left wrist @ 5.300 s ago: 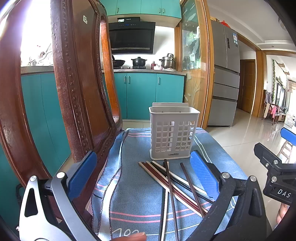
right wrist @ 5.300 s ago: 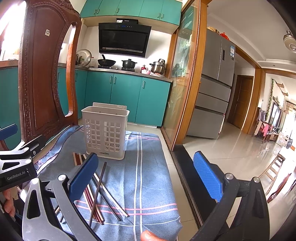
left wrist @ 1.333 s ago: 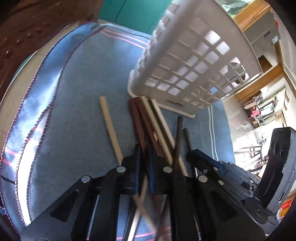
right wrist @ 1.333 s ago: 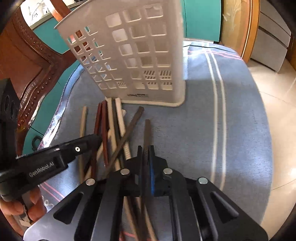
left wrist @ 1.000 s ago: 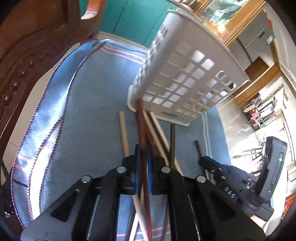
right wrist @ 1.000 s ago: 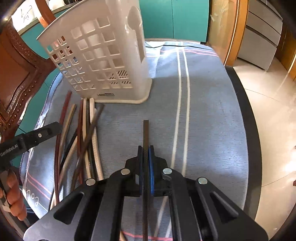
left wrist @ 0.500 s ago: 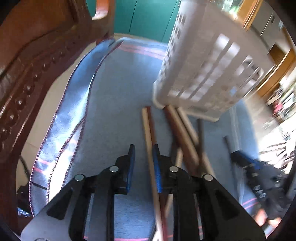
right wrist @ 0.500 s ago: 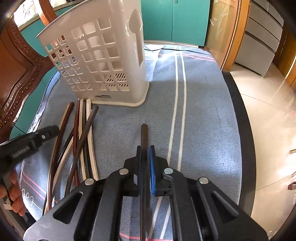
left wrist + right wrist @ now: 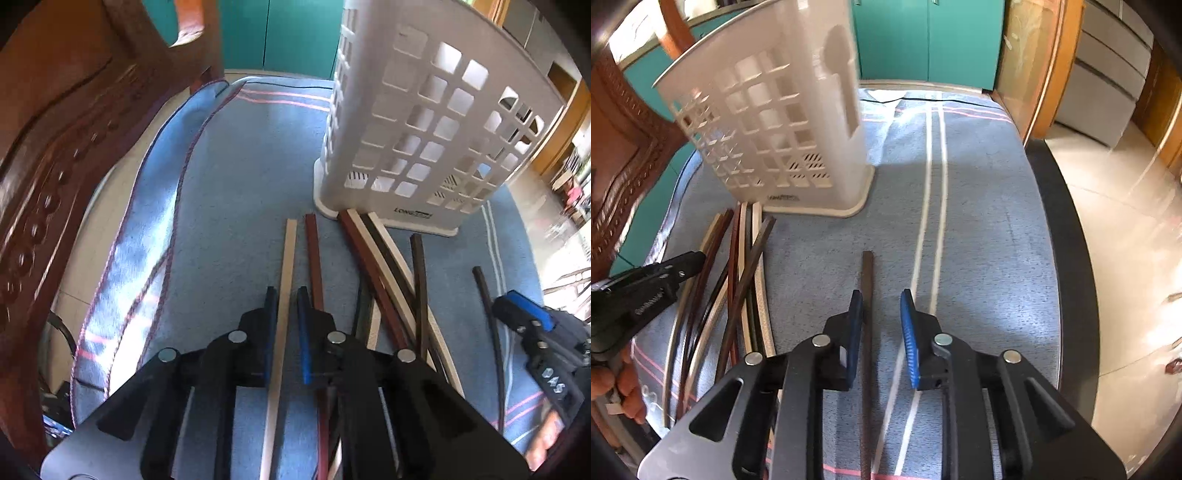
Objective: Organize utensils
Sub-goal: 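Grasp a light wooden chopstick with the left gripper while the right gripper holds its chopstick, then lift both chopsticks over the white basket, insert them and open both grippers, then grasp a dark chopstick with the right gripper while the left gripper grasps a reddish-brown one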
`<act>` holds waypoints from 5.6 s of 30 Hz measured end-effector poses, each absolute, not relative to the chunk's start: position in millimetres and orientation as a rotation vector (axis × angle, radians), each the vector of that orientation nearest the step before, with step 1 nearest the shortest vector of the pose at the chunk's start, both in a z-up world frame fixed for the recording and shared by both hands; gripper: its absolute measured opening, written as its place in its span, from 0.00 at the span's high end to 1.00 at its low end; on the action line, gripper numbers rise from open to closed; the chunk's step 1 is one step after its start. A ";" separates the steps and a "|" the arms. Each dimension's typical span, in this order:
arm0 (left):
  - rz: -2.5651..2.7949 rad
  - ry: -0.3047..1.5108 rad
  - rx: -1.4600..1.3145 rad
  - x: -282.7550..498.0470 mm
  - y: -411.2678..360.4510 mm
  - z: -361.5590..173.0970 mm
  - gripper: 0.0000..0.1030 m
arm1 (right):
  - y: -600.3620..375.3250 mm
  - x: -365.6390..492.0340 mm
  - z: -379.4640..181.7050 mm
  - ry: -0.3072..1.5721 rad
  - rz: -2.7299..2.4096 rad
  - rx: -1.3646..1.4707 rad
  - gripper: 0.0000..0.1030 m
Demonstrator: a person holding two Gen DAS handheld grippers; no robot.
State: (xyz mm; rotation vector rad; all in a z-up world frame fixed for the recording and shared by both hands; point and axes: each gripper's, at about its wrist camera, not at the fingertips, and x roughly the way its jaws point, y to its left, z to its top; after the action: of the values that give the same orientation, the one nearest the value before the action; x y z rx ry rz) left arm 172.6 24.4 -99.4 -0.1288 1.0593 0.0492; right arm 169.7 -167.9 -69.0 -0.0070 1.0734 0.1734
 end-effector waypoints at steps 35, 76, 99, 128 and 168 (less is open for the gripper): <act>-0.026 0.380 -0.249 18.7 17.0 118.3 0.93 | -196.2 92.2 93.1 0.687 0.352 0.084 0.94; 0.123 0.148 -0.433 82.0 45.9 93.4 0.66 | -208.5 101.9 127.1 0.279 0.219 0.217 0.61; 0.204 0.559 -0.168 99.0 14.7 21.0 0.73 | -103.5 137.7 -85.4 1.086 0.308 0.056 0.59; 0.111 0.926 -0.208 138.8 7.2 -48.1 0.62 | -187.8 131.9 -77.0 1.029 0.137 0.289 0.90; 0.000 0.900 -0.141 185.0 -23.3 -56.8 0.93 | -148.3 164.8 -52.7 0.957 0.218 0.006 0.94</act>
State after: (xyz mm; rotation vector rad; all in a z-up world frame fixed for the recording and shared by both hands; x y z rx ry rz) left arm 185.0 -23.3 -56.8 -0.1410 0.9003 -0.0002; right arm 164.8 -148.3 -52.7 0.0060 0.9569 0.2180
